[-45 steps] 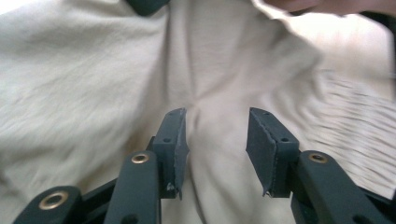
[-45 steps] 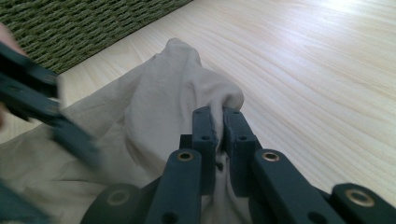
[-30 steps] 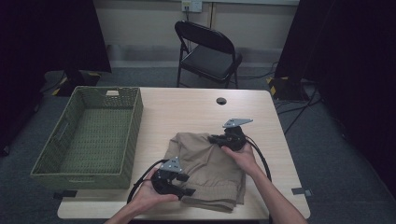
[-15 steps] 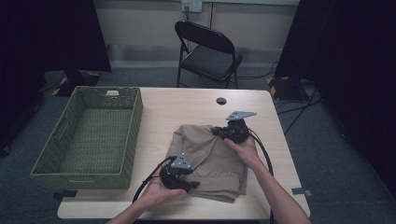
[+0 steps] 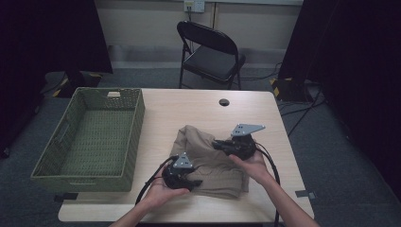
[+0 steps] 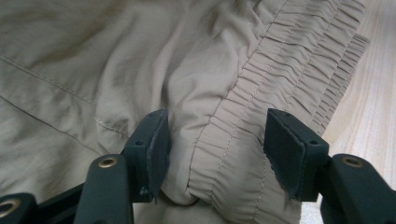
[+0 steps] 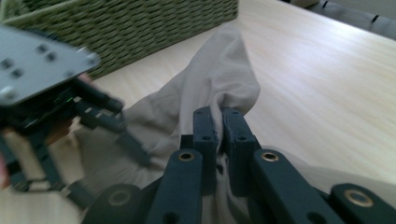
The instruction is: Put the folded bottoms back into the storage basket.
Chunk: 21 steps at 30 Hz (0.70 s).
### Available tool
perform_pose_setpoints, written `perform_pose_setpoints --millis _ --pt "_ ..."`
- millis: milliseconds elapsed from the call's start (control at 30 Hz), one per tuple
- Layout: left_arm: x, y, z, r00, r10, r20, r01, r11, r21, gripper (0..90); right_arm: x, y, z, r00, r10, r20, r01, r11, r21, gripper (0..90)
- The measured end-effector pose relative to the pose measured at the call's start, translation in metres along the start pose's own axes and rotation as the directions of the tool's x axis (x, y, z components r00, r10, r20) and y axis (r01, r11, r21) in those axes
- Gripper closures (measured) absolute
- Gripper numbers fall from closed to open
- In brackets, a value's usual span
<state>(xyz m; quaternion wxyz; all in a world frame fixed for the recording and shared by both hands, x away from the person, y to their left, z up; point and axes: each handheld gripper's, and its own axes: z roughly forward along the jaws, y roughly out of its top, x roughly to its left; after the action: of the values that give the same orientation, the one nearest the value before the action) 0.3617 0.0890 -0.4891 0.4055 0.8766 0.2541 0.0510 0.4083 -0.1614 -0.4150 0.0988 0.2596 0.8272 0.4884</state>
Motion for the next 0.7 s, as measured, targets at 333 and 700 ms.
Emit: perform_pose_setpoints --millis 333,700 --pt "0.0 0.0 0.0 1.0 0.006 -0.003 -0.006 1.0 -0.002 40.7 0.027 -0.028 -0.004 0.999 0.001 -0.044 0.002 0.997 0.071 85.3" --pt "-0.002 0.0 -0.001 0.9999 0.009 -0.014 -0.009 1.0 0.0 40.8 0.049 -0.053 -0.003 0.9965 0.034 -0.076 -0.024 0.992 0.126 85.2"
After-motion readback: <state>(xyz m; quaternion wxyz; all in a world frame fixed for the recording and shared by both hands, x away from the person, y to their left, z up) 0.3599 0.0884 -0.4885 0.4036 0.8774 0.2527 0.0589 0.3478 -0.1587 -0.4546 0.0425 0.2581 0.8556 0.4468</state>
